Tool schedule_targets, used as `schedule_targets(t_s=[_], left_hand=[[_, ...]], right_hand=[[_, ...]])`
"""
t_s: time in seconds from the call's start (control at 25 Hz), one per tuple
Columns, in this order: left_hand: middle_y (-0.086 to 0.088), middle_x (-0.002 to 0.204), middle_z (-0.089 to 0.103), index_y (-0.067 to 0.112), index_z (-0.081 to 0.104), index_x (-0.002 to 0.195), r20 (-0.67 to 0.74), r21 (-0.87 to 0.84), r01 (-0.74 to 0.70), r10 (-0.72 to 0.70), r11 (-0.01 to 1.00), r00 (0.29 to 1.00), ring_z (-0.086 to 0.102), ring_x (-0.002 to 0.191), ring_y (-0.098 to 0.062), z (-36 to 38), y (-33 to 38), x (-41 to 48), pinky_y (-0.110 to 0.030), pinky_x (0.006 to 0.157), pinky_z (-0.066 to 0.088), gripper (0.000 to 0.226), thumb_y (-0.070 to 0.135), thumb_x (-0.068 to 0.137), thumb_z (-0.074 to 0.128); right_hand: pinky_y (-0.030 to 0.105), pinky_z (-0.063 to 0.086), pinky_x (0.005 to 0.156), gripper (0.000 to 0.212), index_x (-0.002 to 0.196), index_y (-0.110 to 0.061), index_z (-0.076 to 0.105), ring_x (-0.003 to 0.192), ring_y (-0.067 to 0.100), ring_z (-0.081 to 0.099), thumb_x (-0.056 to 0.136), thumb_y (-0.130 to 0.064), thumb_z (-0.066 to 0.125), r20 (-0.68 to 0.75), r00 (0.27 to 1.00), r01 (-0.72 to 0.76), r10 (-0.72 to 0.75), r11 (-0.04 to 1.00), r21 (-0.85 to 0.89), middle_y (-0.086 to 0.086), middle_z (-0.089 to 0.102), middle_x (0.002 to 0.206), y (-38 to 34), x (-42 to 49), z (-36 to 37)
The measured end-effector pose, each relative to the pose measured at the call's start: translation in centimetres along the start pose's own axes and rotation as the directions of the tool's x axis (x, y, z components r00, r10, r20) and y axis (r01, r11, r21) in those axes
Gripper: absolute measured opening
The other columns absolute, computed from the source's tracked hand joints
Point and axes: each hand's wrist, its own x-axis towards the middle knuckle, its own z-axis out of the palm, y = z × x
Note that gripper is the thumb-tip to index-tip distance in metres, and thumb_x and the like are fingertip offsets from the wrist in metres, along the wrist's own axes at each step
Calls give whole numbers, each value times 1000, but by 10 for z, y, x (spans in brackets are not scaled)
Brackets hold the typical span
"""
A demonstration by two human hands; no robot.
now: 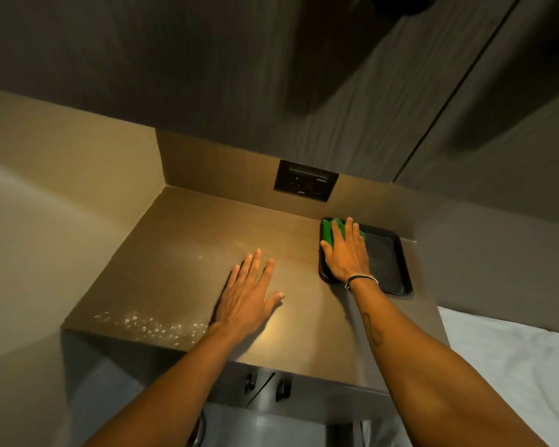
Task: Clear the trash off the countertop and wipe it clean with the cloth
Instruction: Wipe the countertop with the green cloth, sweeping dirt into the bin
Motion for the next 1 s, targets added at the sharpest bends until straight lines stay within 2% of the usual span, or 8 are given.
schedule_targets(t_s=[0.12,0.2,0.44,0.56,0.68,0.84,0.92,1.0], left_hand=[[-9,177,-22,25,-4,170,15,0,25,-25,1000,1000,-15,166,-26,11,-4,7,-43,133,-7,84,70,106,25],[-9,177,-20,26,-4,170,18,25,21,-22,999,1000,-15,166,-26,14,-4,11,-45,135,-6,83,71,105,20],[-7,179,-17,27,-5,170,29,20,61,-61,998,998,-16,165,-25,18,-1,21,-46,135,-6,85,75,104,17],[-8,178,-20,27,-7,170,63,4,55,-56,998,996,-20,164,-25,13,-4,20,-45,135,-9,86,74,104,21],[-10,177,-24,26,-11,169,64,-44,25,-23,999,998,-24,163,-25,0,-9,12,-43,131,-14,86,71,105,26],[-13,178,-16,21,-4,171,-107,-15,43,-45,999,993,-16,165,-28,-23,-40,-40,-47,136,-2,85,68,106,25],[-13,179,-8,19,4,171,-204,-58,94,-104,994,973,-10,166,-29,-27,-55,-80,-46,136,0,83,66,107,27],[-13,180,0,18,11,171,-289,-124,133,-164,983,943,-5,167,-30,-18,-69,-128,-46,136,2,80,62,108,33]], right_hand=[[56,13,135,63,169,-15,15,165,40,6,114,-41,32,86,996,4,-6,1000,16,21,5,177,3,8,17],[56,13,135,61,169,-16,13,165,40,7,115,-38,30,66,998,-1,-2,999,41,21,7,177,3,9,25],[58,8,135,68,169,-22,16,165,40,5,109,-18,47,35,999,-24,18,987,157,19,8,177,7,18,33],[58,14,134,68,168,-19,23,164,41,13,107,-2,47,-9,1000,-7,9,986,167,21,17,175,7,18,34],[57,32,128,68,164,-13,35,155,43,36,101,11,45,-110,993,-7,39,962,274,23,38,166,2,6,22],[55,42,122,79,161,-10,41,148,38,48,88,19,53,-410,910,209,-58,919,335,19,49,159,-43,-49,0],[50,40,125,86,161,-11,41,150,32,47,82,20,53,-492,853,364,-175,875,320,14,47,162,-83,-101,9],[44,39,127,79,162,-12,39,153,30,45,88,14,50,-505,807,507,-306,797,328,13,44,164,-123,-168,34]])
